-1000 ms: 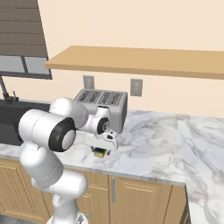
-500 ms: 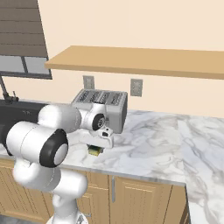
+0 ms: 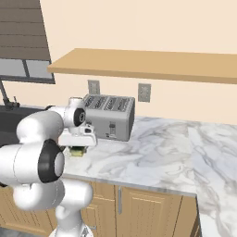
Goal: Pick up the sponge from the counter and clean the cutting board by briefly scrubbing or pressing down on the cutting board. Once finished, release the sponge.
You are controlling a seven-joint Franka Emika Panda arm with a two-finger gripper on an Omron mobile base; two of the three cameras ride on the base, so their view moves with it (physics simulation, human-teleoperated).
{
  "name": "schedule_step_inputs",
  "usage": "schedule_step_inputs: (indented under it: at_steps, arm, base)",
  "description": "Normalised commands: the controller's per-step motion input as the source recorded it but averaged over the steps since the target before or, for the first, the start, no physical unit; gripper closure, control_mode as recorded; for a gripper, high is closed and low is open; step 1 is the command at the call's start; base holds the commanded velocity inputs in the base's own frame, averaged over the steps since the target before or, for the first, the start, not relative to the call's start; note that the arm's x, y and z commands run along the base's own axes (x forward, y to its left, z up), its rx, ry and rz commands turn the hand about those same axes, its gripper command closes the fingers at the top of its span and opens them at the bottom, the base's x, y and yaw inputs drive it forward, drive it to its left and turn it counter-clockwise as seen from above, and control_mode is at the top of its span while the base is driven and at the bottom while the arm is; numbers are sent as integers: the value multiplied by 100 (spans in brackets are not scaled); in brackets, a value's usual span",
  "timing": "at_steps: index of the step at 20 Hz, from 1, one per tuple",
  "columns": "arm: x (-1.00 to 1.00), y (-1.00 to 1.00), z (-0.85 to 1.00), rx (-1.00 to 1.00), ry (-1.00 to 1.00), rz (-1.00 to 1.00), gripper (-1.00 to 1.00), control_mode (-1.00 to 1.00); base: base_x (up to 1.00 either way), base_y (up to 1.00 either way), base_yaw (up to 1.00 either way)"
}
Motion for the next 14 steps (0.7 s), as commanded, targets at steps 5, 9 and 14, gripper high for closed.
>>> schedule_step_inputs:
  at_steps: [5, 9, 14]
  arm:
    - [43, 93, 41, 0, 19, 33, 100, -100]
    - [35, 86, 12, 0, 21, 28, 100, -100]
    - [3, 38, -26, -1, 9, 17, 100, -100]
  base:
    - [0, 0, 0]
    - [0, 0, 0]
    - [0, 0, 0]
